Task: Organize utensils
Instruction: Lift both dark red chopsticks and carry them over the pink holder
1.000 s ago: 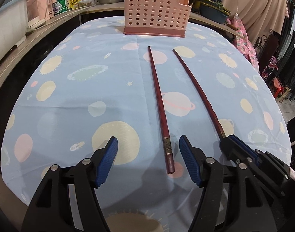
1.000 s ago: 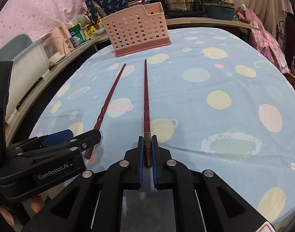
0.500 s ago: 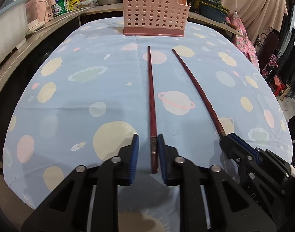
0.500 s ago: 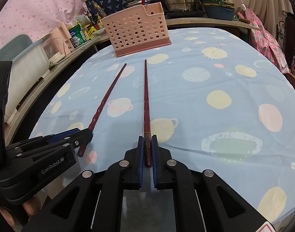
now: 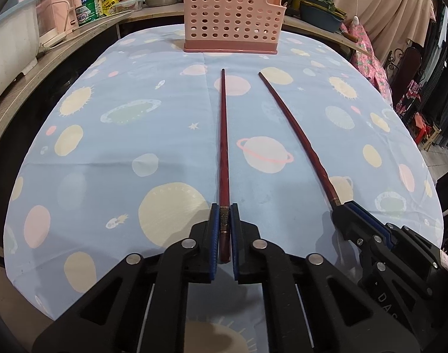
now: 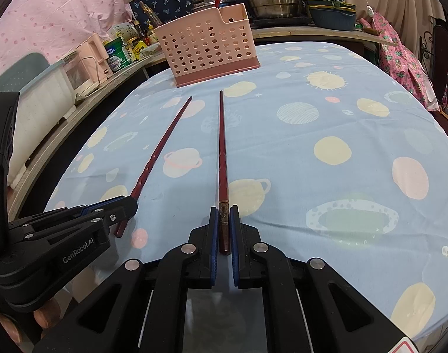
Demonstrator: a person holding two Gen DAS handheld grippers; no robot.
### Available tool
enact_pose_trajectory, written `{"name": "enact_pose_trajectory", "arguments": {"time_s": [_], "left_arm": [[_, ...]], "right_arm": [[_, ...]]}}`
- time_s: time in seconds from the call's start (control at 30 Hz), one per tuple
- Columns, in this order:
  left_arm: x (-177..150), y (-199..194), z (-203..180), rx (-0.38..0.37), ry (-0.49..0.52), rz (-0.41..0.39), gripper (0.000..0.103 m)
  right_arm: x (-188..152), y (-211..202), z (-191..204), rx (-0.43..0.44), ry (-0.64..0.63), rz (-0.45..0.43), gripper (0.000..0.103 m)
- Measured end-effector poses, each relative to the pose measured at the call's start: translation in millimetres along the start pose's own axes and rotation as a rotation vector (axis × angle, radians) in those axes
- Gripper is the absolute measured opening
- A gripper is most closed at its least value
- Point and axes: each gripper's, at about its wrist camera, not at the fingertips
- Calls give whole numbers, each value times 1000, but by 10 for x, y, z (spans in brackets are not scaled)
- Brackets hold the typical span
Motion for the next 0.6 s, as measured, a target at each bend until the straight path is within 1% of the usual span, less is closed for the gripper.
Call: {"name": "enact_pose_trajectory", "arguments": {"time_s": [0.6], "left_arm": [[17,-46,12,-3,-17,10,7]], "right_arm": [[17,-72,23,19,14,0,7]]}}
Point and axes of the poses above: each gripper's, at about its wrist camera, not at the fingertips, and y roughly the way its jaws point, z to its left, x to its top, and after that the axes turned 14 degrees about -z, right-handed
